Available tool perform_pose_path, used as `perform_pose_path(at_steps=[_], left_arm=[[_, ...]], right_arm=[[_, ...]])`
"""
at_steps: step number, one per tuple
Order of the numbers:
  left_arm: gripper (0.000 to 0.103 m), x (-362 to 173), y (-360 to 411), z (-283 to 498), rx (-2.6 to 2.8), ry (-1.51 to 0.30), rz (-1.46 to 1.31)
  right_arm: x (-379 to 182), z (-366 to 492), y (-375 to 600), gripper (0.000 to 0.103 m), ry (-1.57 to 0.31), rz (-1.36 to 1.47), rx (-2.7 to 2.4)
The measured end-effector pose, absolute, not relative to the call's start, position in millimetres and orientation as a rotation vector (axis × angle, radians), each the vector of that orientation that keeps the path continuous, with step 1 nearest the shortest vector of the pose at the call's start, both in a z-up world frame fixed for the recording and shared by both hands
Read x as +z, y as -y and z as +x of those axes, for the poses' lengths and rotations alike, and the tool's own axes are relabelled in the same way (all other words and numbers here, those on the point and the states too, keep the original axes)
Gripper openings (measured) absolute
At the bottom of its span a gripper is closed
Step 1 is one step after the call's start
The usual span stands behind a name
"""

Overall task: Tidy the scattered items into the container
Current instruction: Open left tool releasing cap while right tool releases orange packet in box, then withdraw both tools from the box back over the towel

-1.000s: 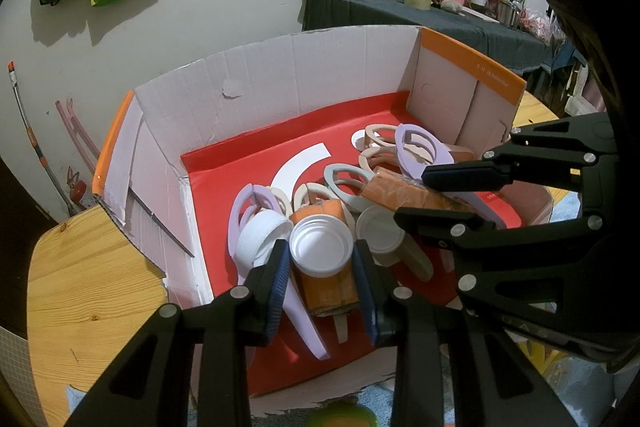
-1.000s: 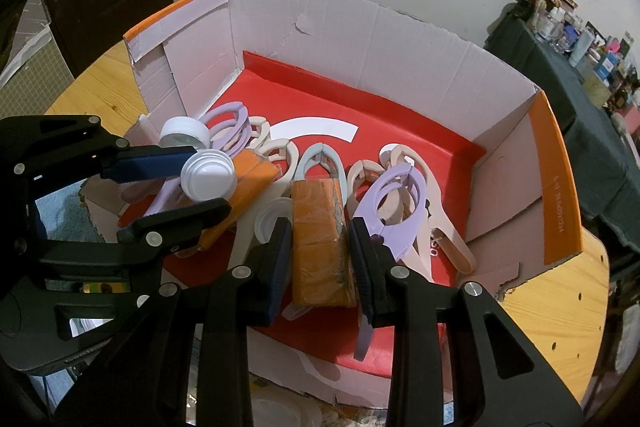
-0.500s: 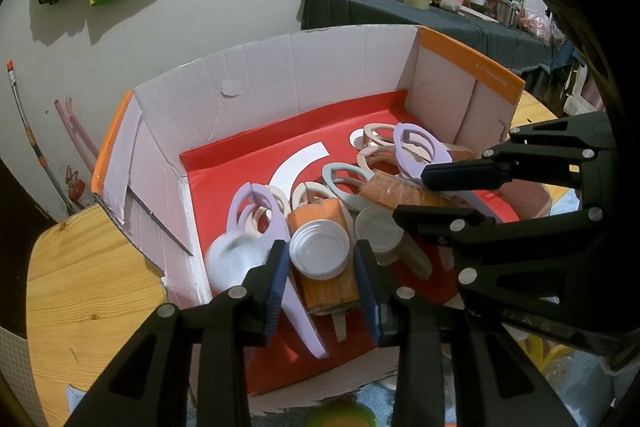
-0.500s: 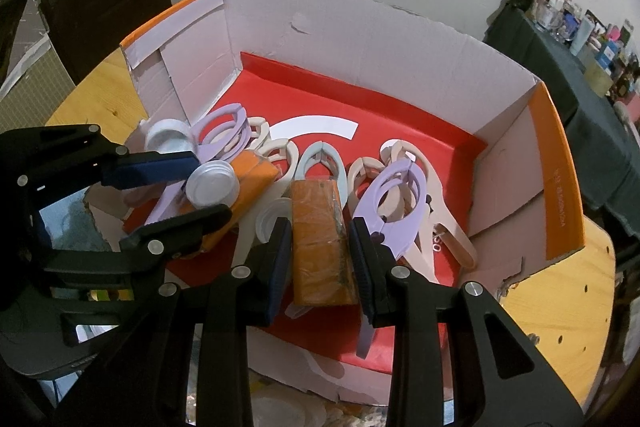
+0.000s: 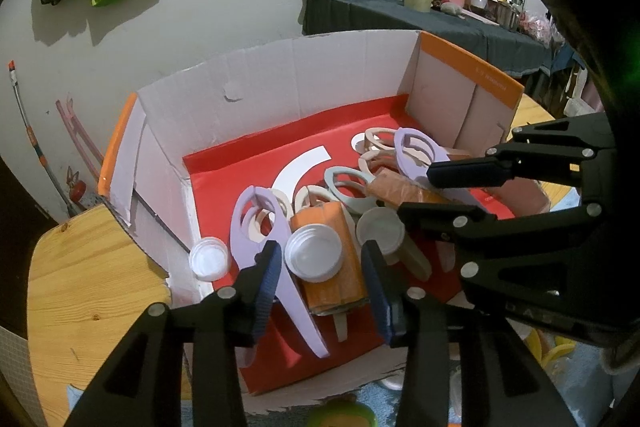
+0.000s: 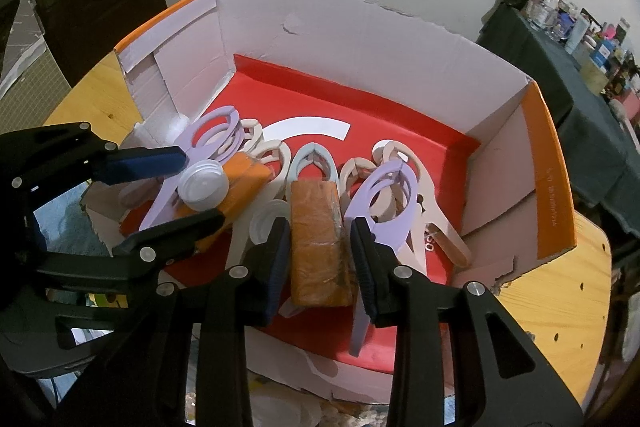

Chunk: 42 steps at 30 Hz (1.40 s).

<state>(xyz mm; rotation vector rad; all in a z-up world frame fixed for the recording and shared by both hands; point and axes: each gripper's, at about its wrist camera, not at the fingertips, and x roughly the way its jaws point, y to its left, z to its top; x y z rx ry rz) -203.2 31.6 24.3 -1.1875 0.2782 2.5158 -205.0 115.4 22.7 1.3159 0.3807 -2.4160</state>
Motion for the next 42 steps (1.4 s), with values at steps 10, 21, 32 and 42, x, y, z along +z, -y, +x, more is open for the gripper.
perform_pose_path(at_steps=[10, 21, 32, 42], left_arm=[[0.046, 31, -28, -203, 2.525, -0.257, -1.177], [0.053, 38, -25, -198, 2.545, -0.257, -1.152], [0.057, 46, -23, -191, 2.566, -0.259, -1.129], [0.065, 67, -21, -170, 2.594, -0.259, -1.053]], right_arm=[[31, -205, -124, 0.054, -0.368, 1.291, -2.473], [37, -202, -130, 0.066, -0.347, 1.268, -2.495], [43, -195, -131, 0.071, -0.349, 1.251, -2.511], [52, -182, -131, 0.073, -0.359, 1.219, -2.542]])
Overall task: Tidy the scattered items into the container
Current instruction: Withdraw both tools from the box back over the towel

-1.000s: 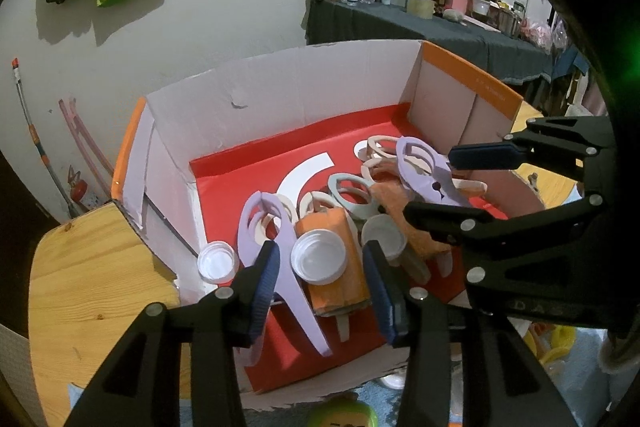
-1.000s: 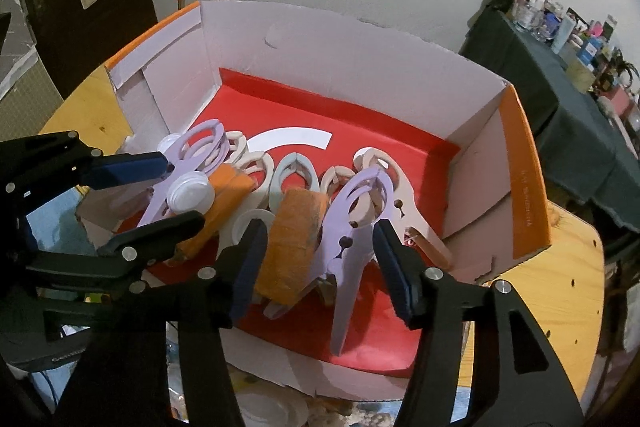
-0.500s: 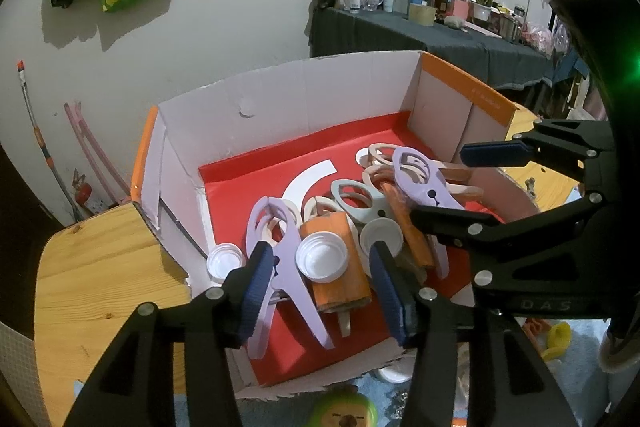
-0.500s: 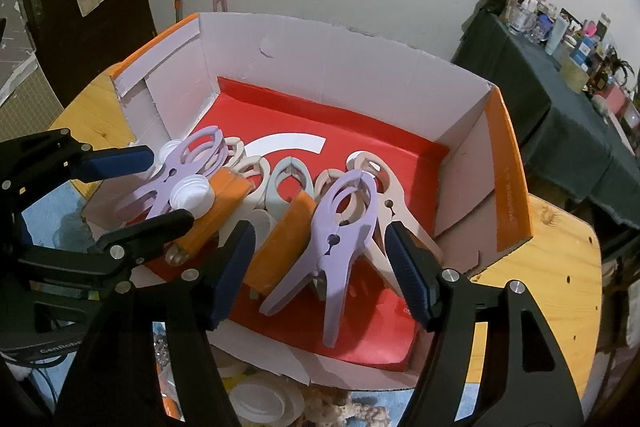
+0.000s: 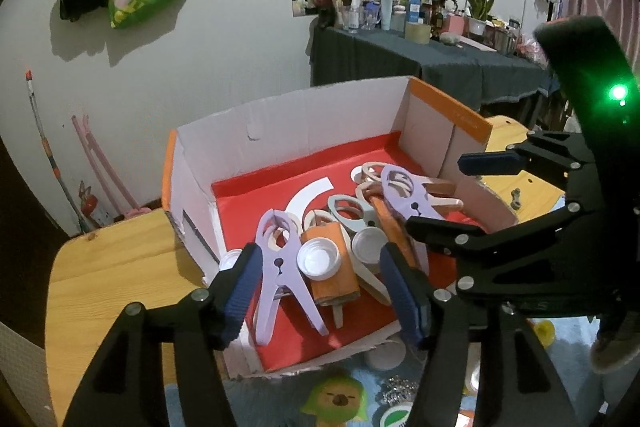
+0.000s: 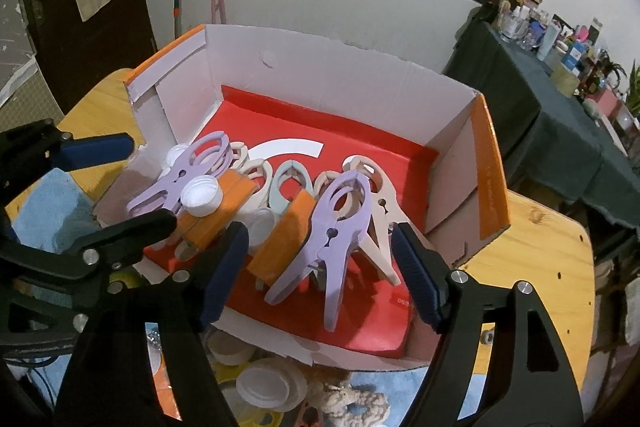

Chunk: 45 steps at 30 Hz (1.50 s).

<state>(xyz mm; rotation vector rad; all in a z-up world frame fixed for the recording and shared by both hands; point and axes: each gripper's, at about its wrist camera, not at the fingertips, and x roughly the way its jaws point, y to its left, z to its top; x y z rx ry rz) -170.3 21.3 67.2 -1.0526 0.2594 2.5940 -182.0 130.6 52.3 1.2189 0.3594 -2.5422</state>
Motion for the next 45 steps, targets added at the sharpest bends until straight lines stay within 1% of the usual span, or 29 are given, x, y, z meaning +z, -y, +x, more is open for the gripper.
perform_pose_path(at_steps=[4, 8, 16, 21, 27, 33, 39, 45], left_arm=[[0.066, 78, -17, -157, 2.619, -0.25, -1.014], [0.072, 89, -11, -142, 2.651, -0.229, -0.973], [0.074, 97, 4, -109, 2.679, -0.187, -0.932], [0.075, 95, 15, -91, 2.68, -0.165, -0.921], [0.075, 88, 29, -74, 2.677, -0.129, -0.926], [0.075, 70, 31, -58, 2.629, -0.128, -0.982], [0.075, 49, 21, -40, 2.564, -0.208, -1.024], [0.075, 33, 21, -32, 2.511, -0.234, -1.074]], right_arm=[[59, -172, -133, 0.073, -0.352, 1.197, -2.572], [69, -158, -139, 0.073, -0.326, 1.164, -2.611], [80, -119, -148, 0.073, -0.313, 1.1, -2.671], [88, -89, -157, 0.073, -0.264, 1.01, -2.712], [95, -52, -162, 0.074, -0.262, 0.866, -2.746], [74, -29, -165, 0.074, -0.257, 0.917, -2.719], [55, -8, -169, 0.074, -0.263, 0.976, -2.683], [36, 0, -182, 0.074, -0.29, 1.069, -2.661]])
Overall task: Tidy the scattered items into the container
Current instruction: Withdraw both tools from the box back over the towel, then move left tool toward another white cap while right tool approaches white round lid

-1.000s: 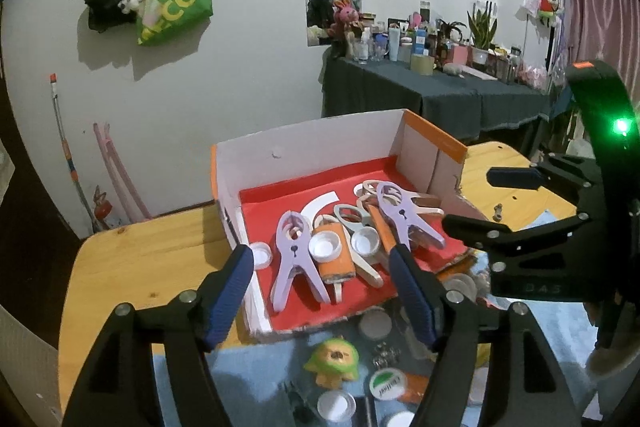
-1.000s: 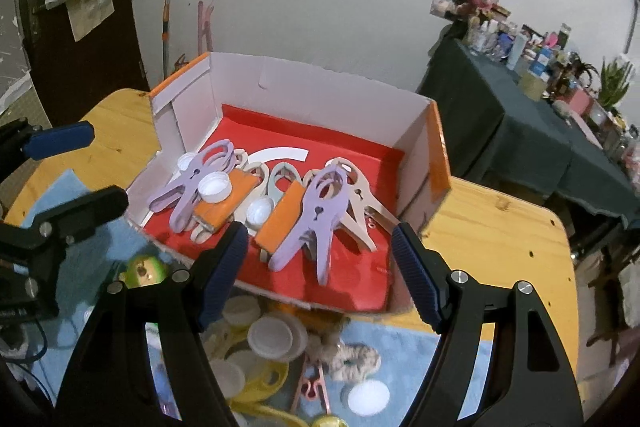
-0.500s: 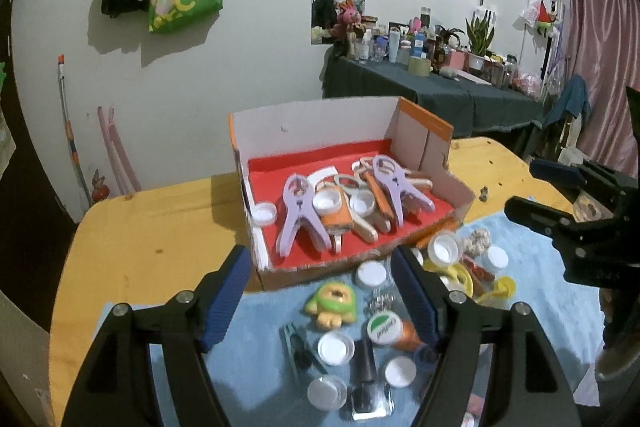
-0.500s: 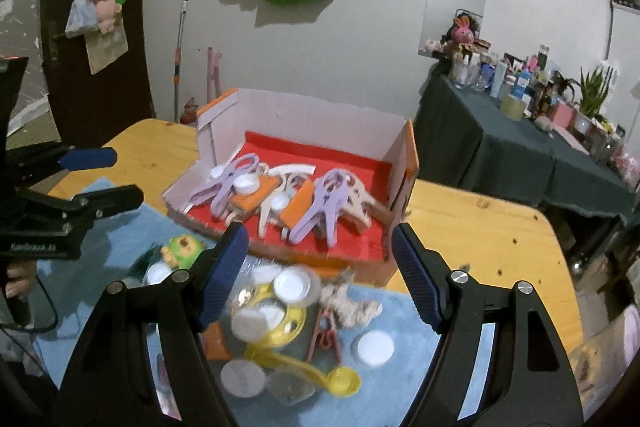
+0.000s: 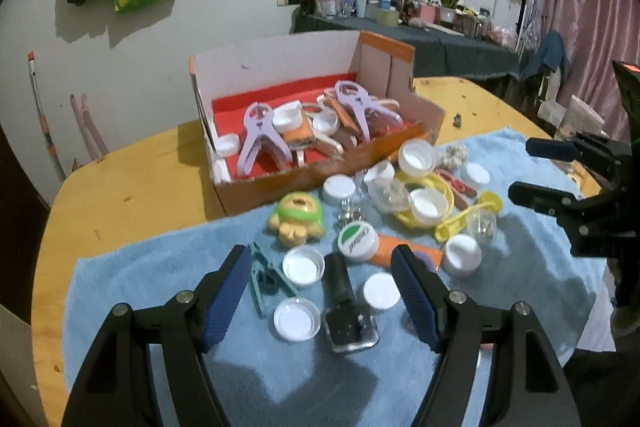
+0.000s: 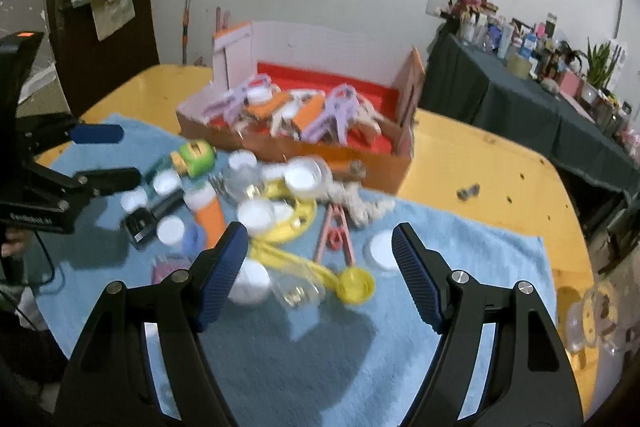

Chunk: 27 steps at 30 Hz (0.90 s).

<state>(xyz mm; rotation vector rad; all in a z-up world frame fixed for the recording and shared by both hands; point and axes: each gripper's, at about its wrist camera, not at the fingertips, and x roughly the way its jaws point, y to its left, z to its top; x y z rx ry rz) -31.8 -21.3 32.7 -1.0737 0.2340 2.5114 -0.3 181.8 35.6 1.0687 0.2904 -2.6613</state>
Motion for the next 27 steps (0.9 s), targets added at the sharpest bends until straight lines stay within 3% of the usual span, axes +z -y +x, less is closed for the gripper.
perform_pose_path(at_steps=[17, 27], left_arm=[[0.074, -6, 51, -39, 2.467, -0.202, -1.247], [0.073, -3, 69, -44, 2.456, -0.141, -1.271]], right_arm=[[2, -61, -237, 0.074, -0.218, 1.307, -2.627], [-7, -72, -241, 0.074, -0.218, 1.352, -2.603]])
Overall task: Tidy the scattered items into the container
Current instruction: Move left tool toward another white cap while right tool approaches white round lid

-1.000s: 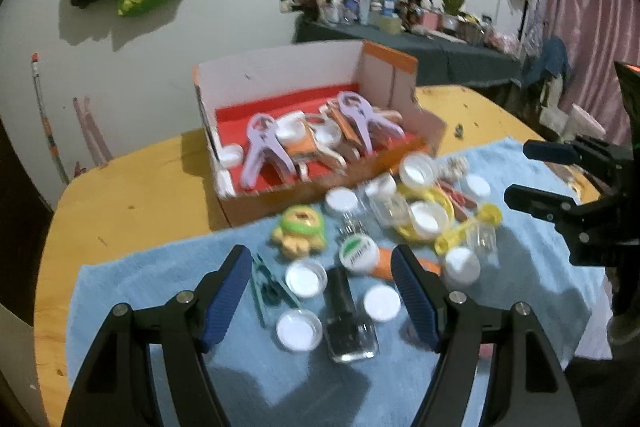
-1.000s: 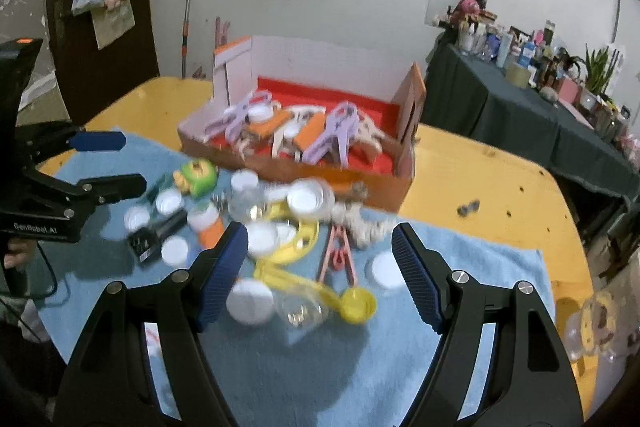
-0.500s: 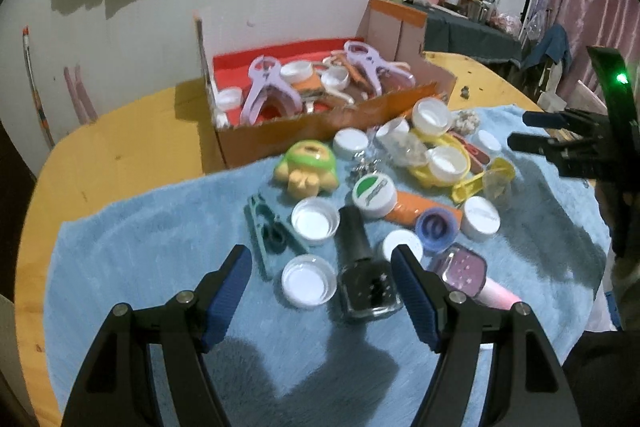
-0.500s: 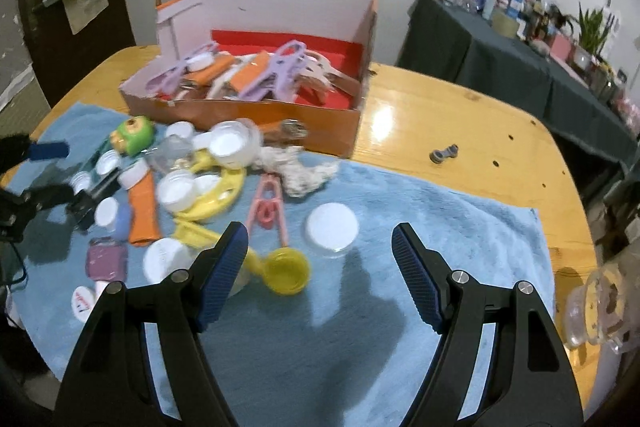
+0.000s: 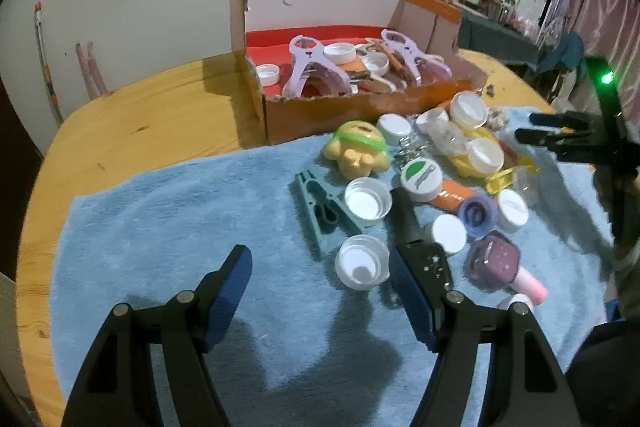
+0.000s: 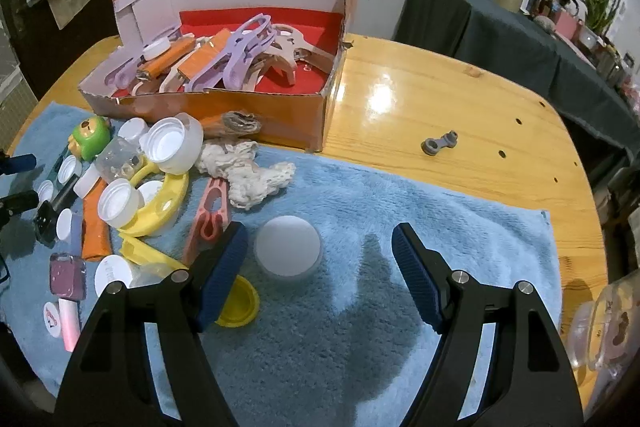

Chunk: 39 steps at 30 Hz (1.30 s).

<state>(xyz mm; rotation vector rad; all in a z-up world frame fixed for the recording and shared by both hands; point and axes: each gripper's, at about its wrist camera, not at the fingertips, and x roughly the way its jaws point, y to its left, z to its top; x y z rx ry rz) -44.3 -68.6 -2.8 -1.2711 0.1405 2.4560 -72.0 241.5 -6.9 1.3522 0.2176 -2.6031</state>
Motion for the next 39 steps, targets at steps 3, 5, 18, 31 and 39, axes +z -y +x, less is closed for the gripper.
perform_pose_path(at_steps=[3, 5, 18, 31, 39], left_arm=[[0.073, -8, 62, -45, 2.462, -0.214, -1.286], [0.072, -13, 56, -47, 2.456, -0.268, -1.293], [0.058, -19, 54, -49, 2.394, -0.189, -1.32], [0.044, -17, 53, -41, 2.38, -0.143, -1.333], [0.039, -17, 53, -39, 2.379, -0.115, -1.339]], right_arm=[[-9, -73, -243, 0.074, -0.205, 1.365, -2.597], [-10, -75, -243, 0.074, -0.205, 1.373, -2.593], [-17, -78, -236, 0.074, -0.219, 1.371, -2.566], [-24, -78, -242, 0.07, -0.139, 1.369, -2.531], [-23, -76, -243, 0.059, -0.127, 1.336, -2.545]])
